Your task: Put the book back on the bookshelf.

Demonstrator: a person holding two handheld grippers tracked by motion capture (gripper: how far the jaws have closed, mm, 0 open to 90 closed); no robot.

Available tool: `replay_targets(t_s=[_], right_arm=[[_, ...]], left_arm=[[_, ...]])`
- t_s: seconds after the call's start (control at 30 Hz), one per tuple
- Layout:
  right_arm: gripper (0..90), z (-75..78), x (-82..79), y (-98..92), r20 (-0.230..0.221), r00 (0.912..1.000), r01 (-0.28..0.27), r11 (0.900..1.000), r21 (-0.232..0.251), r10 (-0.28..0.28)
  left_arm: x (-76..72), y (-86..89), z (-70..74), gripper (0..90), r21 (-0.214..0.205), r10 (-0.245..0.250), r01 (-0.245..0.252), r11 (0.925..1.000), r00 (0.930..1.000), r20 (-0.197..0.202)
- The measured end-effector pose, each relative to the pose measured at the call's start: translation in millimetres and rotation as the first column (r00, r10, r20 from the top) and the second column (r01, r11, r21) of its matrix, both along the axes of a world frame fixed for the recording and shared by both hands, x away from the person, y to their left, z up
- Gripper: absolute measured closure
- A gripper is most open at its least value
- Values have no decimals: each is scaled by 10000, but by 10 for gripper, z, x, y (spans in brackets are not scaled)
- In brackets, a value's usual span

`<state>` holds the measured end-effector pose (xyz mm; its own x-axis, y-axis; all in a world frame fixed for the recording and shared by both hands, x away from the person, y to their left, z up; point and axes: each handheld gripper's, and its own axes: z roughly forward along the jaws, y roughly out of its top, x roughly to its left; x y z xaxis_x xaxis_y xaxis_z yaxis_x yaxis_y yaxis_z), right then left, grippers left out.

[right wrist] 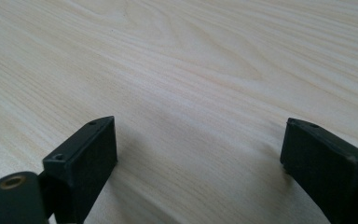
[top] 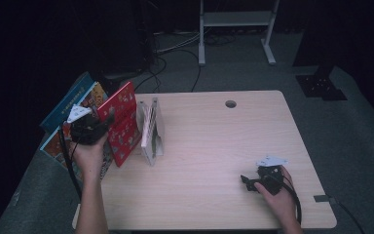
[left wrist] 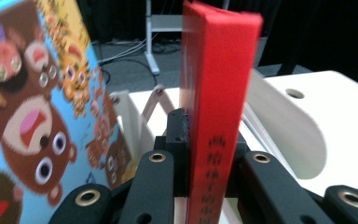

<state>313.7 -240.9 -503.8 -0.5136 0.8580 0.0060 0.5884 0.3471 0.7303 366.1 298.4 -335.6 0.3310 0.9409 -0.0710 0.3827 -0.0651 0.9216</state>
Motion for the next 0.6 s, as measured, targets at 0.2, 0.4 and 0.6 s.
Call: replay_targets(t_s=[0.2, 0.4, 0.6], right_arm=[[99, 0, 0, 0, -4, 10000, 2, 10000, 1, -2], [99, 0, -1, 1, -10, 10000, 7, 10000, 2, -7], [98, 0, -1, 0, -8, 10000, 5, 10000, 1, -5]], left_arm=[[43, 5, -67, 789, 166, 14, -9, 9999, 9994, -334], [55, 5, -128, 782, 95, -29, 33, 9999, 9992, -397], [12, 65, -171, 723, -118, -37, 34, 9999, 9995, -327]])
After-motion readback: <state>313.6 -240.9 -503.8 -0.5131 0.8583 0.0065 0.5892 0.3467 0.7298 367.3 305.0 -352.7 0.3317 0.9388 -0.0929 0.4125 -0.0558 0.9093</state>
